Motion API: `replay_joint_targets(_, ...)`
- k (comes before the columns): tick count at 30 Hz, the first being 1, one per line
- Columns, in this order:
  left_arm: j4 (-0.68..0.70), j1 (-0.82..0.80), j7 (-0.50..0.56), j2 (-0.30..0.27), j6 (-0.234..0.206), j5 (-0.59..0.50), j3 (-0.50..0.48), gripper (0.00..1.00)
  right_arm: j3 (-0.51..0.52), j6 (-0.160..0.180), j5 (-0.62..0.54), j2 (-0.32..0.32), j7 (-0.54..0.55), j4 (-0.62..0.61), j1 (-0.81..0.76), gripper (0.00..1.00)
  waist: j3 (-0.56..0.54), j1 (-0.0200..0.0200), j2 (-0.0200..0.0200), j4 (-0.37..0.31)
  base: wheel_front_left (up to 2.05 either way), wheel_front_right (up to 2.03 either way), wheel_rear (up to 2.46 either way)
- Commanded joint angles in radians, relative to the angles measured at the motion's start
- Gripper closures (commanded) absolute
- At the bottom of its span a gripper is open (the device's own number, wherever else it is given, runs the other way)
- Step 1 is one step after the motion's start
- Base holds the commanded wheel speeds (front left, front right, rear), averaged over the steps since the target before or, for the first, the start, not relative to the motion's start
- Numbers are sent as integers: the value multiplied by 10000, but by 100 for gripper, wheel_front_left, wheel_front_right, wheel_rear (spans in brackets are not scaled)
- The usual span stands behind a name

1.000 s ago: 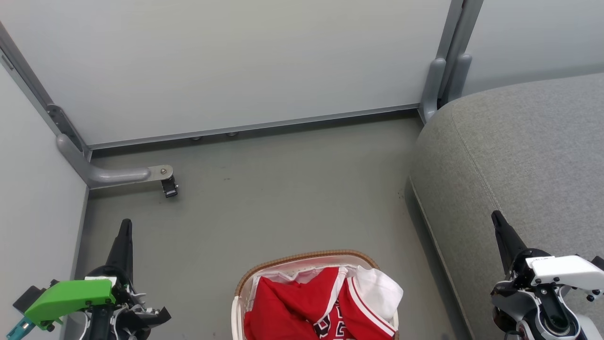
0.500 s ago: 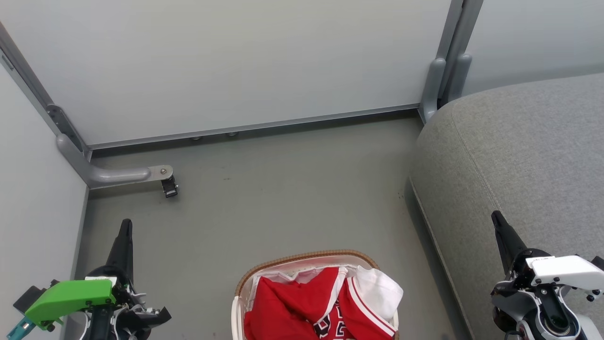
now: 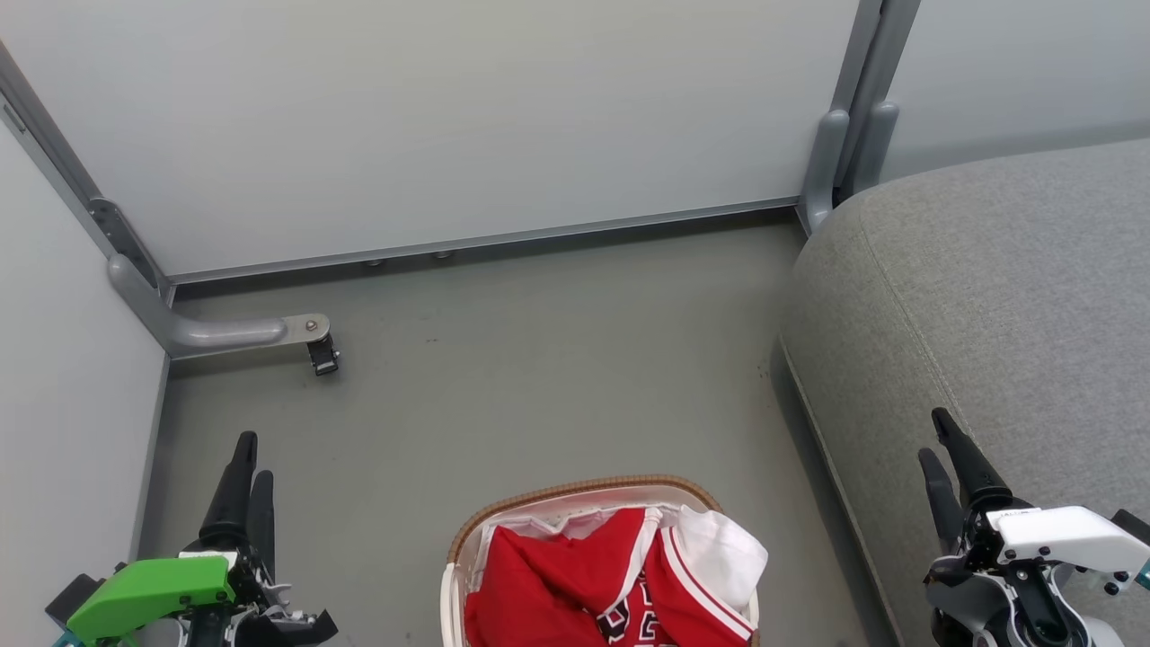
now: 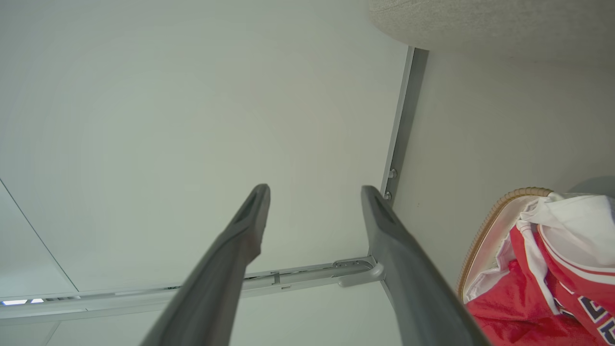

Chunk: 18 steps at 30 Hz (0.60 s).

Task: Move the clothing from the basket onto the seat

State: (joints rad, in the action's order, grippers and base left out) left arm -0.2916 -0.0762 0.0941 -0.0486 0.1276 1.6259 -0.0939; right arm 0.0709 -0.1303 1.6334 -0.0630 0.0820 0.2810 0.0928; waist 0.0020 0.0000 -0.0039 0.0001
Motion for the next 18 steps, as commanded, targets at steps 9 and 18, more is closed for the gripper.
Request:
replay_joint_targets(9,101,-375,-533,-258,14,-1432,164,0,-710,-1,-1352,-476,-542,-121,606,0,40,0,4,-5,0,0,0)
replay_joint_targets(18,46,-424,-919,-320,12,-3992,340,0,-1186,-1,-3164,-643,-913,32,908,0,67,0,7,15,0,0,0)
